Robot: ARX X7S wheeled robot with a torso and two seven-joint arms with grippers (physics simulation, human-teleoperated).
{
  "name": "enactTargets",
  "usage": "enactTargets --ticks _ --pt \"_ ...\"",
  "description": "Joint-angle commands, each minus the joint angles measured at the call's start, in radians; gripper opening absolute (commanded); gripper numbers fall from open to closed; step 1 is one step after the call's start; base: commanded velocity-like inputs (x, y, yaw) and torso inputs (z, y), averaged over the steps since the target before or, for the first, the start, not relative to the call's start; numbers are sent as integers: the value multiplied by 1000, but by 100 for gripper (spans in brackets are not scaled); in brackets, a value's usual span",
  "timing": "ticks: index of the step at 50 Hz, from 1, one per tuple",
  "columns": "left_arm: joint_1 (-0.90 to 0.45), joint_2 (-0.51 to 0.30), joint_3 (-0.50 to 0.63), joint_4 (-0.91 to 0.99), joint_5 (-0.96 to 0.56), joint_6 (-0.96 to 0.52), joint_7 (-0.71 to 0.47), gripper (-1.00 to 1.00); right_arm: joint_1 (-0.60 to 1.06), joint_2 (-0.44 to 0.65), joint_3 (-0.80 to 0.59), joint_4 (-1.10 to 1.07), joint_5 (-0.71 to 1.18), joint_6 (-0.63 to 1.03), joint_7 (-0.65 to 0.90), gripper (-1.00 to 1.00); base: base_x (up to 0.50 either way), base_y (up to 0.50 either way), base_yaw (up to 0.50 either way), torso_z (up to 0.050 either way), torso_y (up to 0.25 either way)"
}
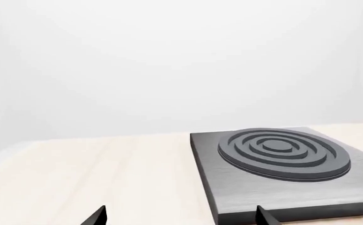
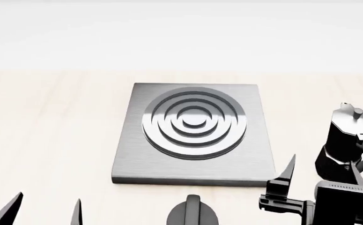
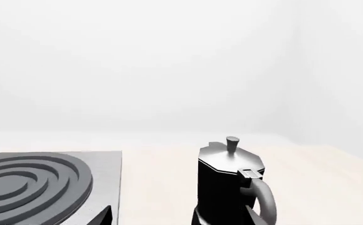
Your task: Put the moka pot on the stove.
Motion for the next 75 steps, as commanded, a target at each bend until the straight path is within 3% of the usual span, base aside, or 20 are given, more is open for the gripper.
enactTargets --ticks 1,13,30,57,75 --pt "0 -3 2 -1 -4 3 -3 100 13 29 22 -13 16 73 11 100 0 0 0 0 0" --pt "-2 -6 9 2 -4 -1 -7 100 -73 45 34 -216 36 138 23 100 0 0 0 0 0" --pt "1 -12 12 10 -12 0 -10 100 -84 79 79 -264 36 192 63 100 0 0 0 0 0" --pt "0 -17 20 0 -11 10 -18 100 38 137 140 13 217 161 -147 100 0 0 0 0 0" --pt "2 -22 23 2 -16 13 -23 100 88 162 138 127 226 169 -180 100 0 0 0 0 0"
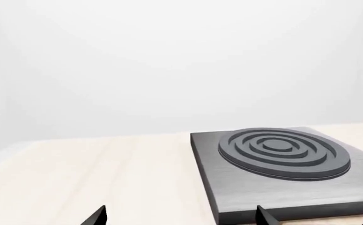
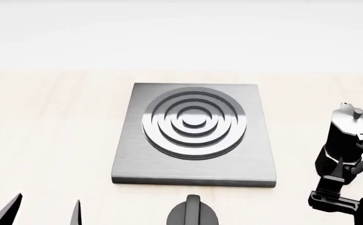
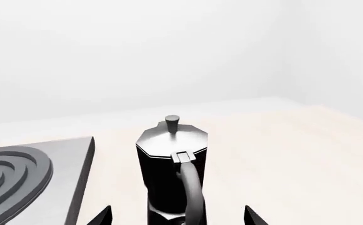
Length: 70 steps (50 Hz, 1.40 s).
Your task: Put the moka pot on the stove.
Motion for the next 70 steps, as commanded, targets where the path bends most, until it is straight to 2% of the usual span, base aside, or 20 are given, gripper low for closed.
enactTargets --ticks 1,36,53,70 --pt "2 -5 2 7 -3 -2 -4 100 37 20 -6 61 20 14 -41 100 0 0 0 0 0" --pt "0 -13 15 16 -4 -8 -13 100 229 22 -35 325 0 -69 -91 100 0 0 0 0 0" --pt "-2 -19 20 23 -5 -15 -19 100 331 15 -44 545 -20 -134 -107 100 0 0 0 0 0" --pt "2 -22 22 20 -6 -6 -24 100 349 8 -24 637 -1 -183 -130 100 0 0 0 0 0"
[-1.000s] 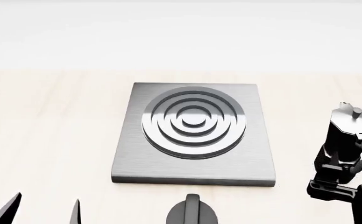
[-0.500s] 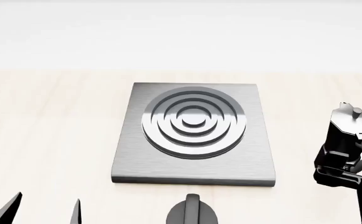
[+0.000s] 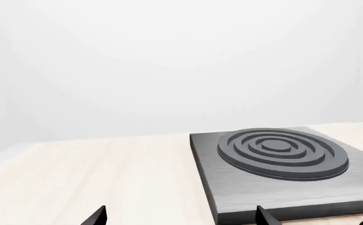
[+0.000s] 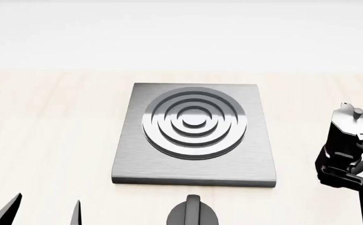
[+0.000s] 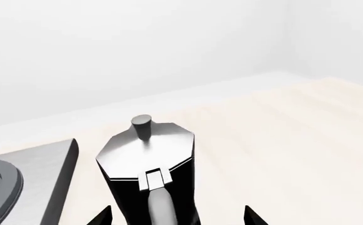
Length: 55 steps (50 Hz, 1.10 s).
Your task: Put the moka pot on the stove.
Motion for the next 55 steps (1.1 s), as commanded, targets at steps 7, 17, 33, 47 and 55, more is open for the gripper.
enactTargets --ticks 7,17,33,47,55 --pt "-1 -3 3 -1 -3 3 -5 100 17 -13 -1 63 10 -30 -32 100 0 0 0 0 0" --pt "-1 -4 7 -2 -4 6 -5 100 -11 -9 5 20 19 -11 -25 100 0 0 0 0 0" --pt "-2 -11 9 16 -8 -12 -14 100 7 -13 2 85 11 -64 -40 -100 0 0 0 0 0" --pt "-2 -15 12 22 -12 -13 -17 100 -30 -21 2 -3 6 -76 -10 -100 0 0 0 0 0" --pt "2 -17 13 27 -12 -12 -21 100 33 -50 -81 -103 -82 -117 23 -100 0 0 0 0 2"
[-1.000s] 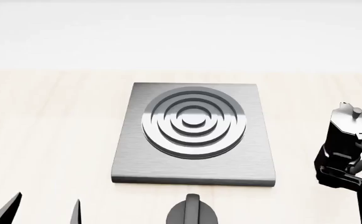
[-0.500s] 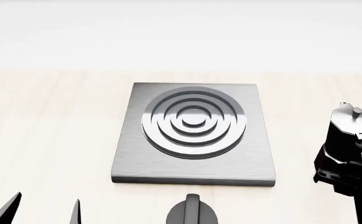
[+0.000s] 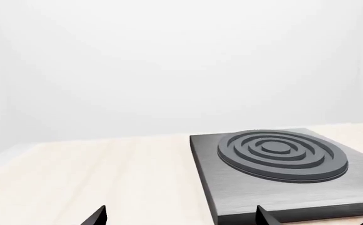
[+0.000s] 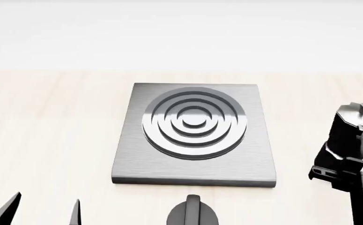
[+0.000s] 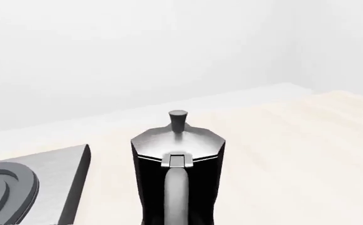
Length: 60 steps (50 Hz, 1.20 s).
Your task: Put the moka pot on the stove.
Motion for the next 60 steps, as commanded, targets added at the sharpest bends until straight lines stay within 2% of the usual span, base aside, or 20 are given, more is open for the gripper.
enactTargets --ticks 1,16,36,43,60 --pt "4 -4 1 10 -2 -2 -5 100 55 -28 -64 -100 -69 -45 13 -100 0 0 0 0 0" --pt "6 -8 6 16 0 -1 -9 100 175 -66 -132 139 -139 -219 -31 -100 0 0 0 0 1" --pt "10 -10 8 6 0 14 -14 100 312 -171 -227 422 -260 -551 19 -100 0 0 0 0 1" --pt "14 -11 11 11 2 15 -17 100 367 -205 -230 512 -250 -612 -13 -100 0 0 0 0 1" --pt "15 -12 14 3 1 25 -20 100 414 -252 -214 527 -230 -633 -57 -100 0 0 0 0 1"
